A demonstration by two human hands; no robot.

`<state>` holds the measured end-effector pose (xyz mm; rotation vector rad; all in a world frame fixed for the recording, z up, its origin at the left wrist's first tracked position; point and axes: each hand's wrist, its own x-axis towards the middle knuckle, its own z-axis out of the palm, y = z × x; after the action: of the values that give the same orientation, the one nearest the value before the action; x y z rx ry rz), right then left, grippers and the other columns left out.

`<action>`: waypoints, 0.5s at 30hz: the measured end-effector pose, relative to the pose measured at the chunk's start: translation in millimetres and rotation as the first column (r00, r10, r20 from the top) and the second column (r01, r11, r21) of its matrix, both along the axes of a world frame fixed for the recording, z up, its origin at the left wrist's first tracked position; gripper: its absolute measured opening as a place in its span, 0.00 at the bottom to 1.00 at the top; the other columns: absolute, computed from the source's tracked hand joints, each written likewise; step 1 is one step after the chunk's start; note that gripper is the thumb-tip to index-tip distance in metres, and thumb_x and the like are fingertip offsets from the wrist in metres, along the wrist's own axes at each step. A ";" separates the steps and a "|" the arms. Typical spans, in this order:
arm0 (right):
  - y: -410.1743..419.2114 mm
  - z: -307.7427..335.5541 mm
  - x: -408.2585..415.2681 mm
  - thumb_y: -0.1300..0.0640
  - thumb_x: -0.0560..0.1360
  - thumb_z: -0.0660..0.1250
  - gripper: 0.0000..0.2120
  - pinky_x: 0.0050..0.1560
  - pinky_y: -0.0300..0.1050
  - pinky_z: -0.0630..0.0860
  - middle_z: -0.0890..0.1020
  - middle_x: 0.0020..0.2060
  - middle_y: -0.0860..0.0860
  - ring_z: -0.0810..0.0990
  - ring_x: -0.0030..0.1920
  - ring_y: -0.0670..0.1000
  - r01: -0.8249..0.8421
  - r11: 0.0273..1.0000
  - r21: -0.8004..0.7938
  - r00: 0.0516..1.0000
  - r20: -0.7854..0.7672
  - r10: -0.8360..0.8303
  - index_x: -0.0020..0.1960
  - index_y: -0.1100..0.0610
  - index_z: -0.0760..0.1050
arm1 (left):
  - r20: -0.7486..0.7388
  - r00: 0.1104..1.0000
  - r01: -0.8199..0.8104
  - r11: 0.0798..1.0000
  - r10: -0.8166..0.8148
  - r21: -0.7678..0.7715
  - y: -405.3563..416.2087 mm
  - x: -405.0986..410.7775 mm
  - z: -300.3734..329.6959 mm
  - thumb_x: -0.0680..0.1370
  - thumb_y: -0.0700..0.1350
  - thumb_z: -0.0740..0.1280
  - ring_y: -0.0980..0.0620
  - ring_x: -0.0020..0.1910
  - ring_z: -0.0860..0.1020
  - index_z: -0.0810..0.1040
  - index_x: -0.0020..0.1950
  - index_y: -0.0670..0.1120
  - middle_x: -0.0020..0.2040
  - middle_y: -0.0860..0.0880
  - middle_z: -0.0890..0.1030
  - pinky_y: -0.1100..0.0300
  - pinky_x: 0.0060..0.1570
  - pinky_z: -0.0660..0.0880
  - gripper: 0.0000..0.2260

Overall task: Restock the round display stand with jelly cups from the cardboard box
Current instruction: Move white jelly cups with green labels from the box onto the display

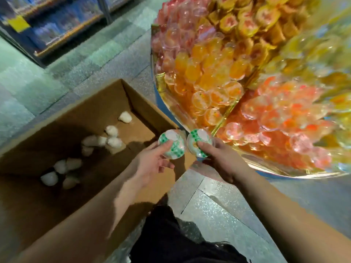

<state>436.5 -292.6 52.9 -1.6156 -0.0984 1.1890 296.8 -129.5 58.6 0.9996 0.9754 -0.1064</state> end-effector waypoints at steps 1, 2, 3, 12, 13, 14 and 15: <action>-29.7 7.4 4.9 0.43 0.69 0.76 0.28 0.49 0.46 0.80 0.85 0.54 0.51 0.85 0.52 0.51 0.055 0.998 0.011 0.998 0.005 -0.055 0.64 0.53 0.74 | 0.017 0.999 0.048 0.999 -0.048 0.002 -24.1 14.1 5.6 0.75 0.55 0.70 0.51 0.32 0.78 0.77 0.62 0.49 0.46 0.48 0.85 0.60 0.32 0.63 0.19; -59.6 11.7 9.4 0.48 0.72 0.74 0.22 0.43 0.41 0.80 0.85 0.52 0.51 0.85 0.48 0.48 0.110 0.994 0.026 0.994 0.006 -0.110 0.63 0.53 0.74 | 0.031 0.994 0.101 0.995 -0.101 -0.005 -49.0 26.5 10.2 0.73 0.56 0.70 0.51 0.32 0.78 0.76 0.63 0.49 0.49 0.47 0.85 0.60 0.32 0.63 0.21; -89.5 17.0 13.2 0.51 0.74 0.72 0.18 0.41 0.39 0.78 0.85 0.52 0.50 0.85 0.46 0.46 0.166 0.986 0.032 0.986 0.014 -0.166 0.61 0.53 0.74 | 0.054 0.988 0.149 0.989 -0.148 -0.017 -75.1 38.1 14.9 0.72 0.57 0.70 0.51 0.32 0.78 0.75 0.64 0.49 0.51 0.45 0.84 0.61 0.31 0.63 0.23; -342.1 51.9 47.6 0.49 0.75 0.72 0.20 0.42 0.40 0.75 0.82 0.56 0.50 0.81 0.49 0.45 0.488 0.871 0.062 0.845 0.218 -0.489 0.64 0.54 0.73 | 0.119 0.901 0.415 0.909 -0.418 0.048 -310.9 141.0 48.4 0.77 0.54 0.67 0.51 0.26 0.75 0.74 0.65 0.45 0.46 0.48 0.83 0.64 0.21 0.60 0.20; -365.1 56.6 50.3 0.49 0.75 0.71 0.19 0.42 0.40 0.75 0.83 0.56 0.50 0.81 0.50 0.45 0.518 0.853 0.071 0.825 0.222 -0.520 0.63 0.53 0.74 | 0.124 0.880 0.454 0.889 -0.458 0.060 -332.8 150.4 52.6 0.78 0.54 0.66 0.51 0.25 0.74 0.74 0.64 0.45 0.45 0.48 0.83 0.64 0.21 0.60 0.19; -387.1 60.7 53.2 0.50 0.76 0.71 0.17 0.42 0.40 0.75 0.83 0.56 0.50 0.82 0.51 0.45 0.544 0.835 0.084 0.806 0.224 -0.547 0.63 0.53 0.74 | 0.134 0.858 0.490 0.869 -0.495 0.075 -352.9 160.5 54.6 0.78 0.54 0.65 0.52 0.25 0.73 0.74 0.64 0.44 0.44 0.48 0.83 0.64 0.21 0.60 0.19; -408.9 65.4 56.0 0.50 0.76 0.71 0.17 0.42 0.40 0.75 0.83 0.56 0.50 0.82 0.52 0.46 0.571 0.815 0.097 0.785 0.227 -0.577 0.62 0.52 0.74 | 0.143 0.833 0.528 0.845 -0.534 0.083 -374.6 169.8 59.7 0.79 0.55 0.65 0.52 0.25 0.72 0.75 0.64 0.45 0.44 0.48 0.83 0.64 0.21 0.60 0.19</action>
<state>492.4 -701.5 118.3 -1.6039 0.2144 0.5070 466.6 -504.1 118.4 1.2784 0.5283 -0.4662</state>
